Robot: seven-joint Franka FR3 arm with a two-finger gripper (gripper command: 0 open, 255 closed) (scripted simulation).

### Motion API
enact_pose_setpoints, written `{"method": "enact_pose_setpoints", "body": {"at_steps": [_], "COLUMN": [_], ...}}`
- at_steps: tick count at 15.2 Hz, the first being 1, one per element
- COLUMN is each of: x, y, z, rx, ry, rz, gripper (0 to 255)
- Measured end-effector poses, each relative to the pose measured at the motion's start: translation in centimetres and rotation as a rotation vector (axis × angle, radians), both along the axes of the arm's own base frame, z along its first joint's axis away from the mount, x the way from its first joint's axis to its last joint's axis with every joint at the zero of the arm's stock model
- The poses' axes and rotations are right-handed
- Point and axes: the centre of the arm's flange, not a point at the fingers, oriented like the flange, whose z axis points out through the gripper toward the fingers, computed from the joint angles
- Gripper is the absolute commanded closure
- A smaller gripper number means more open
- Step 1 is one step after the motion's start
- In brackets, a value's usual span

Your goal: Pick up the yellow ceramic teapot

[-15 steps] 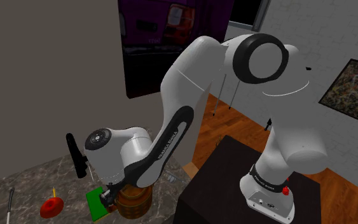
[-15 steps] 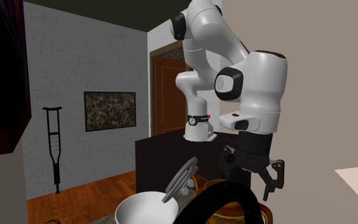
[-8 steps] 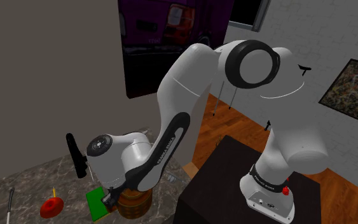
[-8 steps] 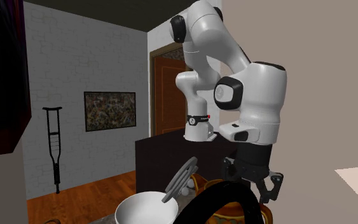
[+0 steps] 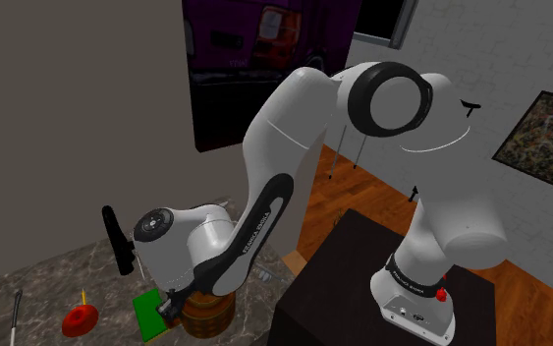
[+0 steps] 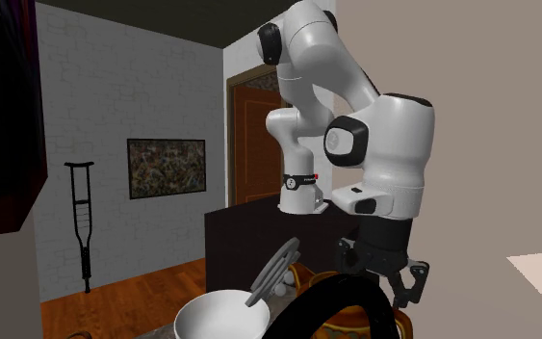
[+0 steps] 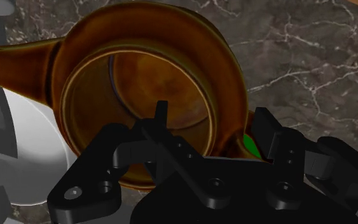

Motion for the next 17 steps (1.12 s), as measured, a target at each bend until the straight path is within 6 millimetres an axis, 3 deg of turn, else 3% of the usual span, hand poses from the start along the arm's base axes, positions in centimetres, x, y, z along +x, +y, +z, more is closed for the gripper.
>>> {"method": "enact_pose_setpoints", "body": {"at_steps": [4,17], "x": [0.1,0.0], "y": [-0.1,-0.1], "z": [0.9,7.5], "rx": [-0.001,-0.001], "ry": [0.002,0.002], "rz": [-0.001,-0.002], "gripper": [255,255]}}
